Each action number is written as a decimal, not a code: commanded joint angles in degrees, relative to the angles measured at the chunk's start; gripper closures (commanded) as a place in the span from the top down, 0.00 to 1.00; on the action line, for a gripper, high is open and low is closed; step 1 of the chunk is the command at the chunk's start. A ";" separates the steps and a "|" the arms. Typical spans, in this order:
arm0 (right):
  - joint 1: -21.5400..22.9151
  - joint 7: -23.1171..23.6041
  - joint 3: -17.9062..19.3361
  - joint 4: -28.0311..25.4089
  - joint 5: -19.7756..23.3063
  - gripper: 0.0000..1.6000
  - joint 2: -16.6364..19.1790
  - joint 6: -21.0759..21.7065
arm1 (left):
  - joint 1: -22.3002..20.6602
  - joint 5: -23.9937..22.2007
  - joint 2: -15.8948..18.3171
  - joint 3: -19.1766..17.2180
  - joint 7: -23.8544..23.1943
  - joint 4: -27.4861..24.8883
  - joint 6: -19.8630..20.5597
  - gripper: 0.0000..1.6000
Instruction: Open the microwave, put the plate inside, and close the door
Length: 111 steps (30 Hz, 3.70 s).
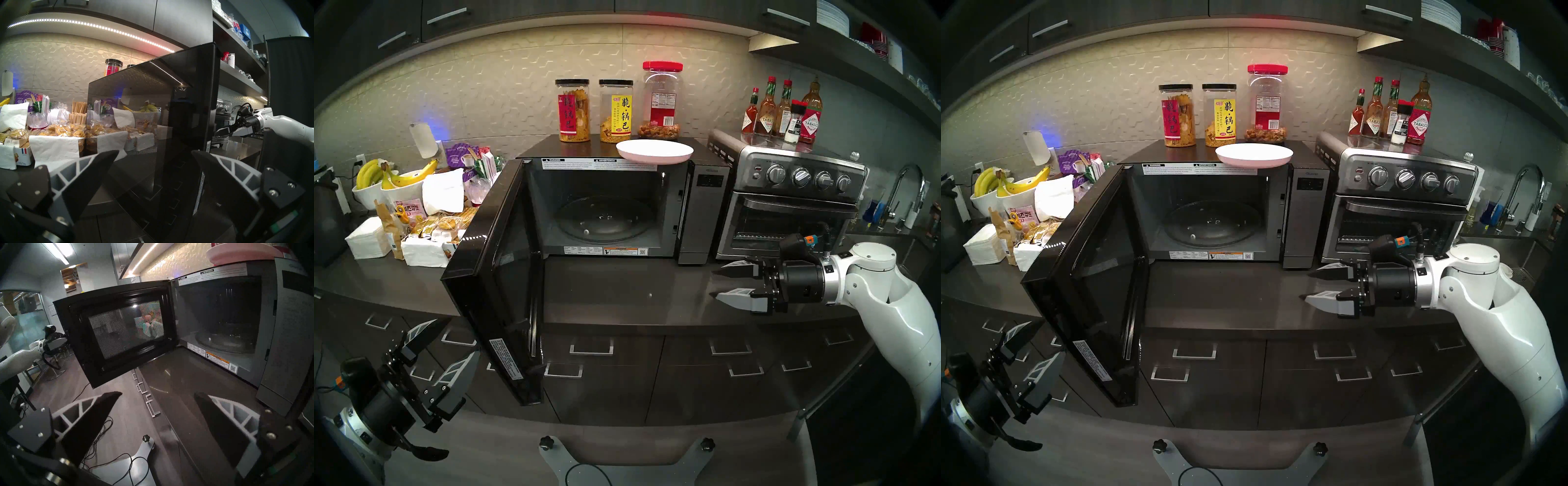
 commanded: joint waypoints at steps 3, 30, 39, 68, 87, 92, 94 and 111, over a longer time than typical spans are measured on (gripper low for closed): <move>7.98 -2.89 -0.89 -1.86 1.22 1.00 -1.97 2.30 | -0.14 -0.05 -0.08 -0.01 0.04 -0.95 -0.01 1.00; 22.27 -12.20 -4.97 -3.56 0.69 1.00 -9.67 7.04 | -0.32 0.17 -0.29 -0.10 -0.23 -0.95 0.22 1.00; 26.58 -15.05 -8.38 -2.33 -0.28 1.00 -13.27 8.19 | -0.39 0.23 -0.35 -0.12 -0.30 -0.95 0.28 1.00; 42.37 -20.61 -16.17 8.02 -7.37 1.00 -27.54 15.00 | -0.64 0.37 -0.63 -0.19 -0.50 -0.95 0.50 1.00; 53.98 -18.03 -17.46 16.99 -11.94 1.00 -31.05 20.69 | -0.80 0.45 -0.79 -0.24 -0.64 -0.95 0.65 1.00; 53.50 -17.25 -15.23 17.09 -13.15 1.00 -32.13 21.32 | -0.85 0.49 -0.84 -0.25 -0.68 -0.95 0.68 1.00; 54.44 -16.76 -15.06 17.68 -13.49 1.00 -32.37 21.85 | -0.86 0.50 -0.86 -0.26 -0.70 -0.95 0.70 1.00; 63.24 -11.25 -17.64 24.97 -18.35 1.00 -32.49 25.01 | -1.00 0.59 -1.01 -0.30 -0.82 -0.95 0.83 1.00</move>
